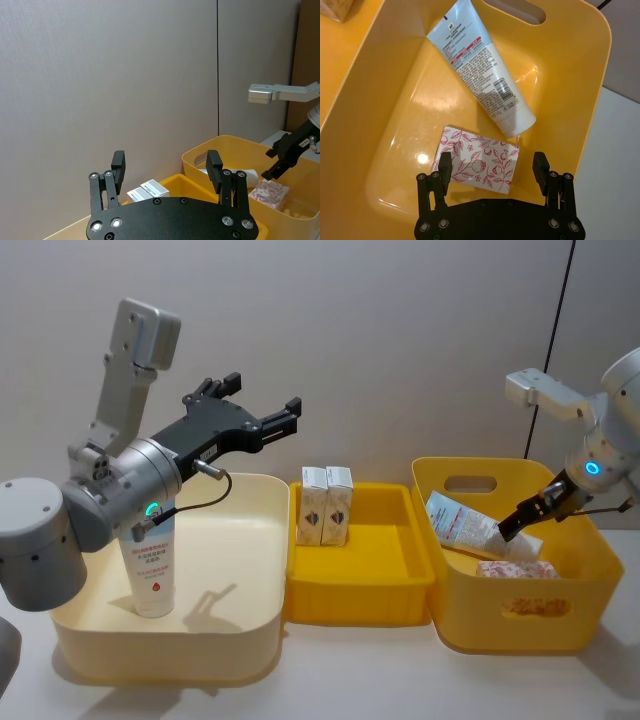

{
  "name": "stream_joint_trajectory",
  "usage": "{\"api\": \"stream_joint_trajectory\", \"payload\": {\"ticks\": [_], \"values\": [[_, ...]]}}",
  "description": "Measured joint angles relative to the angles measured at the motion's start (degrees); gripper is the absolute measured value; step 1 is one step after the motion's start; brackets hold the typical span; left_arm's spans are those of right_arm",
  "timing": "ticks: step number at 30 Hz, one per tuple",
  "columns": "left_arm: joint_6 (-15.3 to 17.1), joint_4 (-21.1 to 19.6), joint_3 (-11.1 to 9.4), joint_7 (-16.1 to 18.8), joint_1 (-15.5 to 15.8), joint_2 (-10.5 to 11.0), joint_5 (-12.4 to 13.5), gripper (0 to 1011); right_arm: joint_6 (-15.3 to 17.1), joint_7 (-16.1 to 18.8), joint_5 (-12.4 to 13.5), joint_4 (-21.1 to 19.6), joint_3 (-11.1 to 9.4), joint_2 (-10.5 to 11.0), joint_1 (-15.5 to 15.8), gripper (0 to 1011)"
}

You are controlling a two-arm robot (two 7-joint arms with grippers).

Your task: Bimanual collaborative sorting of washing and personal care products

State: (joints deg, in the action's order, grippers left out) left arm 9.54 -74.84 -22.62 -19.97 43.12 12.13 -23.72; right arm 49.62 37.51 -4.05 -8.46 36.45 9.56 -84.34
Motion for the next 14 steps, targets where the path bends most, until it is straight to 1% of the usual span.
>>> {"api": "stream_joint_trajectory", "payload": {"ticks": [8, 14], "values": [[0.00, 0.00, 0.00, 0.00, 0.00, 0.00, 0.00, 1003, -0.34, 0.74, -0.19, 2.24, 0.37, -0.55, -0.99, 1001], [0.00, 0.00, 0.00, 0.00, 0.00, -0.01, 0.00, 1003, -0.45, 0.97, -0.26, 3.09, 0.51, -0.77, -1.35, 1001]]}}
